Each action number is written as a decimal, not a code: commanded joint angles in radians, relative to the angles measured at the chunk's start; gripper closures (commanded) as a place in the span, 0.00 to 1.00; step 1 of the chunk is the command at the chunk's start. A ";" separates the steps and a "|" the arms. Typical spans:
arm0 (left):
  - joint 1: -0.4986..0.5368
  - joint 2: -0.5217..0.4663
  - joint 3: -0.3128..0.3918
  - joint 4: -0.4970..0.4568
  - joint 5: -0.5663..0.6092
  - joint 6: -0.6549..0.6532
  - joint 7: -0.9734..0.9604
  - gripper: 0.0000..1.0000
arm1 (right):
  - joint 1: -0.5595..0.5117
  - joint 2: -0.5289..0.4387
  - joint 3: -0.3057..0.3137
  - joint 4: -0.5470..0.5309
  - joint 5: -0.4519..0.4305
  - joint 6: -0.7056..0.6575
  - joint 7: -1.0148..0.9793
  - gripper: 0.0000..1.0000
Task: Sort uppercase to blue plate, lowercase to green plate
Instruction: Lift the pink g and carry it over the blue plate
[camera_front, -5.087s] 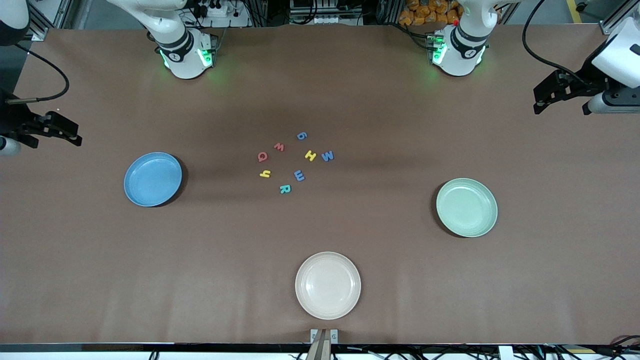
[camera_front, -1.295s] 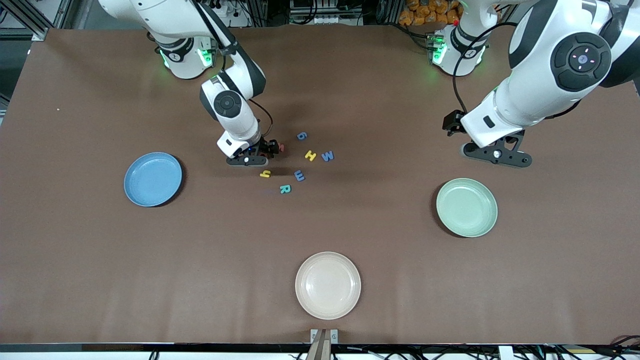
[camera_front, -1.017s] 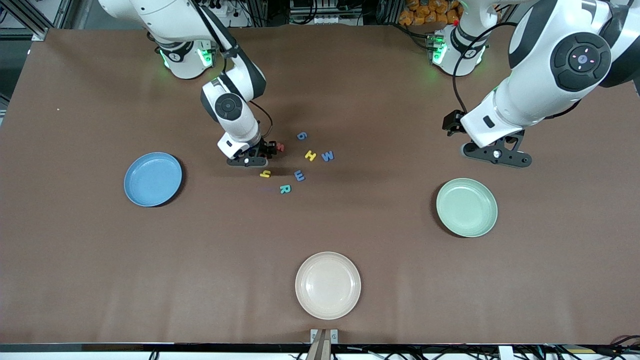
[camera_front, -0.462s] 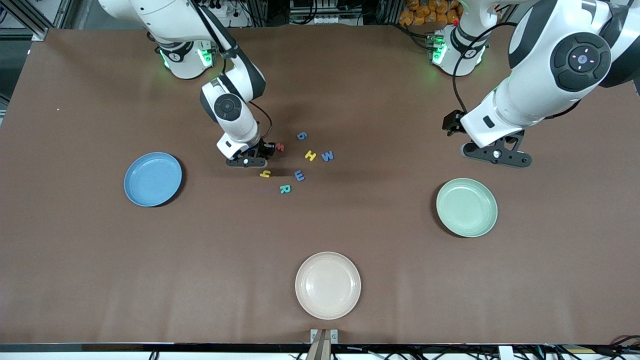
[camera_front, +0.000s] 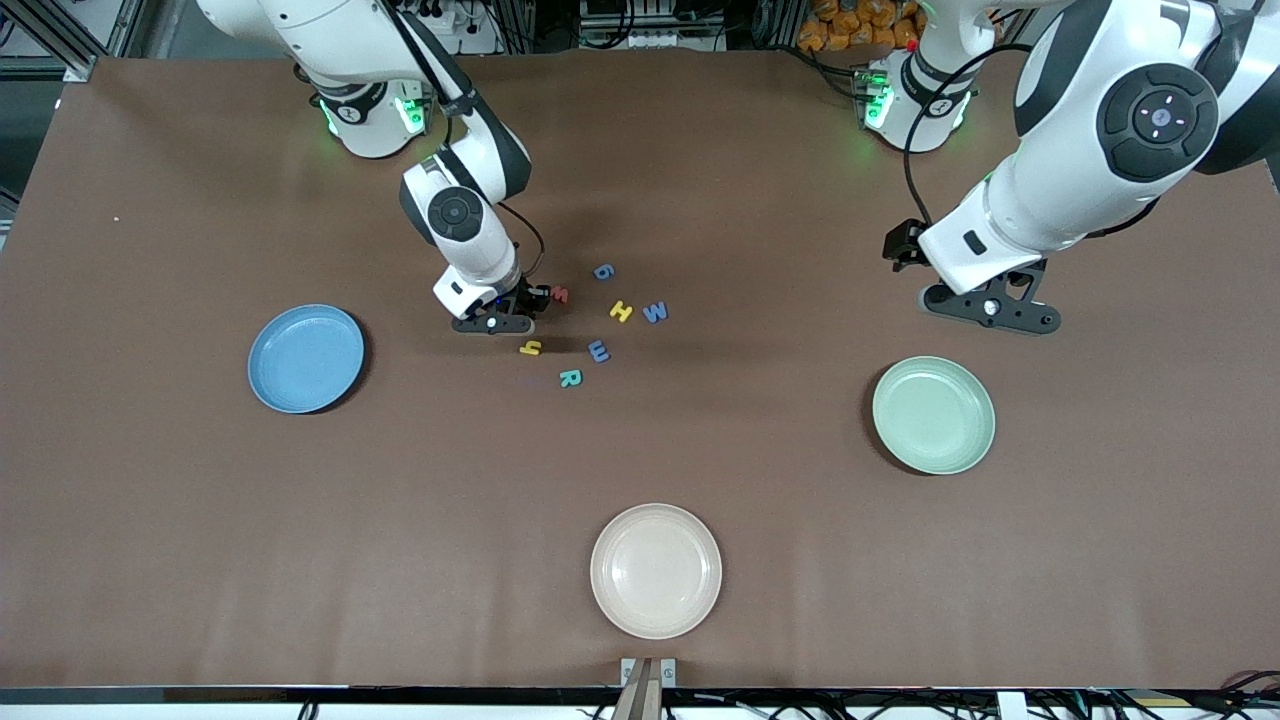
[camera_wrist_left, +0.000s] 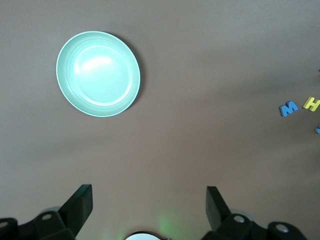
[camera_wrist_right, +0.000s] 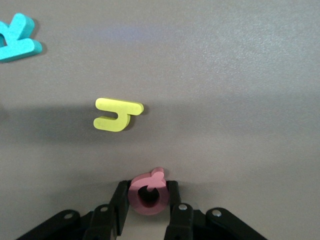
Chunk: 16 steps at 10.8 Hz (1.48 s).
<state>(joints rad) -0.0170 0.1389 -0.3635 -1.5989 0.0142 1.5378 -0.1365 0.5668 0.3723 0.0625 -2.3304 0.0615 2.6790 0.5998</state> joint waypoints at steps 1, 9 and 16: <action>-0.004 0.004 -0.005 0.013 0.023 0.002 0.001 0.00 | -0.010 0.020 -0.001 0.014 -0.002 -0.004 -0.008 0.68; -0.050 0.028 -0.005 0.016 0.013 0.047 -0.006 0.00 | -0.102 -0.047 -0.191 0.174 -0.086 -0.387 -0.429 0.70; -0.419 0.256 0.003 0.063 0.032 0.329 -0.006 0.00 | -0.136 -0.036 -0.365 0.164 -0.177 -0.395 -0.705 0.70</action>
<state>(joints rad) -0.3472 0.3249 -0.3727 -1.5942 0.0145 1.8450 -0.1386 0.4349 0.3396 -0.2868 -2.1565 -0.0995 2.2839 -0.0694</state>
